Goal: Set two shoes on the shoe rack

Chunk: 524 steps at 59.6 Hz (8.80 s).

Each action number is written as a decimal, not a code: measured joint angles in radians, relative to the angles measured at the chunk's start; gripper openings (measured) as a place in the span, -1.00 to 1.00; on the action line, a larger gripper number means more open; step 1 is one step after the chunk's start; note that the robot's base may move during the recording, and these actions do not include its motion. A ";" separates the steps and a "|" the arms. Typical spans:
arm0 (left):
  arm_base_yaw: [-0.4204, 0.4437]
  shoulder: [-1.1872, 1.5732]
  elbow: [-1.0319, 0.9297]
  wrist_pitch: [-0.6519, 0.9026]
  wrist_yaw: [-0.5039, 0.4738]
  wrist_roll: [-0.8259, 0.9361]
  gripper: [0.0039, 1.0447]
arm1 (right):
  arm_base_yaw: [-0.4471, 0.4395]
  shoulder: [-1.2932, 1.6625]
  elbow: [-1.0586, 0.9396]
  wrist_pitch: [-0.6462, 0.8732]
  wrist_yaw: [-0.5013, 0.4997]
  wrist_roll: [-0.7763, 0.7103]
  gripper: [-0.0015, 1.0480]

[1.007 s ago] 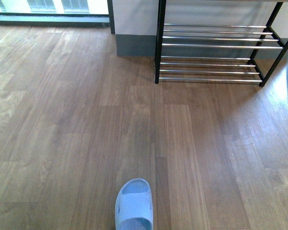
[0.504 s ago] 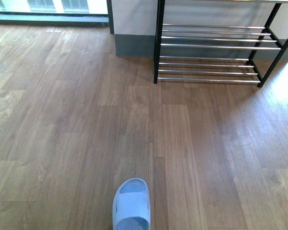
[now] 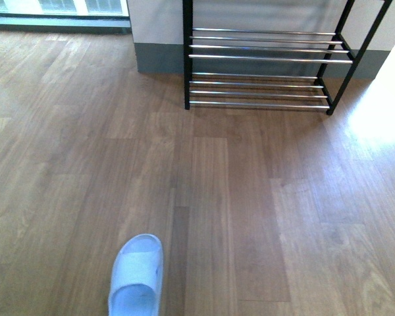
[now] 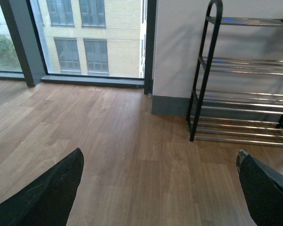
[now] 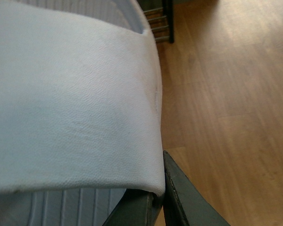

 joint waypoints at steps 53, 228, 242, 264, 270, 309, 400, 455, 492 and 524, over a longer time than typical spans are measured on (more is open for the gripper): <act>-0.029 1.765 0.127 0.870 -0.162 0.034 0.83 | -0.005 0.000 -0.001 -0.001 0.000 0.003 -0.97; -0.265 2.187 0.538 0.823 -0.139 -0.026 -0.97 | -0.005 0.000 -0.001 -0.001 0.001 0.003 -0.97; -0.259 1.548 0.378 0.481 -0.173 0.008 -0.97 | -0.005 0.000 -0.001 -0.001 0.001 0.003 -0.97; -0.288 0.766 0.362 -0.099 -0.257 0.013 -0.97 | -0.005 0.000 -0.001 -0.001 0.001 0.003 -0.97; -0.324 0.610 0.362 -0.236 -0.309 0.009 -0.97 | -0.005 0.000 -0.001 -0.001 0.001 0.003 -0.97; -0.379 0.433 0.347 -0.388 -0.377 -0.020 -0.97 | -0.006 -0.001 -0.001 -0.001 0.003 0.003 -0.97; -0.380 0.432 0.345 -0.388 -0.381 -0.020 -0.97 | -0.004 -0.001 -0.002 -0.001 0.000 0.003 -0.97; -0.380 0.435 0.345 -0.388 -0.380 -0.020 -0.97 | 0.018 0.002 -0.055 0.282 -0.135 -0.073 -0.97; -0.380 0.434 0.345 -0.388 -0.378 -0.020 -0.97 | 0.327 0.053 0.524 -0.138 0.069 -0.090 -0.97; -0.380 0.434 0.345 -0.388 -0.378 -0.020 -0.97 | 0.349 0.520 1.187 -0.455 0.380 -0.259 -0.97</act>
